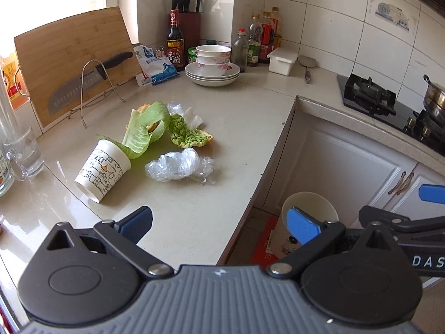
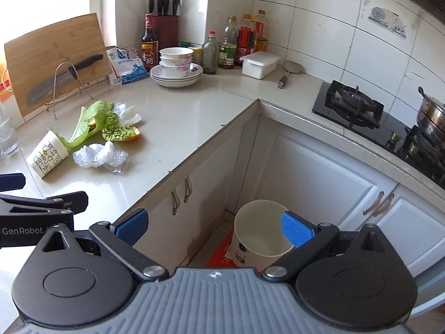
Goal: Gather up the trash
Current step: 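Move both tools toward the paper cup and plastic bag on the counter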
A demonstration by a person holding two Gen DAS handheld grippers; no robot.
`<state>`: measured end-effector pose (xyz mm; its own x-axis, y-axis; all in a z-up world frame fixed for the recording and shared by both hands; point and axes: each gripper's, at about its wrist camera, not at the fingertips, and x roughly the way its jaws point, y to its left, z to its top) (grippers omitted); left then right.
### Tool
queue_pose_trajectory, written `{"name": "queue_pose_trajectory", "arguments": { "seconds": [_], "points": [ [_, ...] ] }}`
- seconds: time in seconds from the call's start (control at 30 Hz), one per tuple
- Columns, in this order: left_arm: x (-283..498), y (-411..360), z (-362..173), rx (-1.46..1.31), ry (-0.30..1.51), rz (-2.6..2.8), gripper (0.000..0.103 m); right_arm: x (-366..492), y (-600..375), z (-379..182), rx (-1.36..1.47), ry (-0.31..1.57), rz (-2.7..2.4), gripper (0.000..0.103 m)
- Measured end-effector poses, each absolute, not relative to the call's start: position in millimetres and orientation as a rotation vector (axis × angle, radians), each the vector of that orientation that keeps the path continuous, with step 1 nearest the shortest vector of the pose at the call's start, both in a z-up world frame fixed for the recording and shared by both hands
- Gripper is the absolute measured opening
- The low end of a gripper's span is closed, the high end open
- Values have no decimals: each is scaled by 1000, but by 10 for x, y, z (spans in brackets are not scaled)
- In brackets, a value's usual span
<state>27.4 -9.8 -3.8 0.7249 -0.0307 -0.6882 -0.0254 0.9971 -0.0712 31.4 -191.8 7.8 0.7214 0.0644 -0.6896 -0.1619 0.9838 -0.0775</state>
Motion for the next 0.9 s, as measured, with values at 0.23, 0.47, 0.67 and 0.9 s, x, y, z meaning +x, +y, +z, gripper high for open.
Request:
{"name": "queue_pose_trajectory", "arguments": {
  "seconds": [0.23, 0.47, 0.67, 0.9],
  "points": [
    [355, -102, -57, -145, 737, 54, 102, 519, -2102, 52, -167, 680, 324, 103],
    [340, -84, -51, -103, 707, 159, 102, 745, -2176, -39, -200, 638, 502, 103],
    [495, 110, -157, -55, 768, 226, 102, 925, -2062, -180, -232, 632, 630, 103],
    [757, 431, -312, 53, 819, 250, 102, 1234, -1762, -454, -276, 669, 706, 103]
  ]
}}
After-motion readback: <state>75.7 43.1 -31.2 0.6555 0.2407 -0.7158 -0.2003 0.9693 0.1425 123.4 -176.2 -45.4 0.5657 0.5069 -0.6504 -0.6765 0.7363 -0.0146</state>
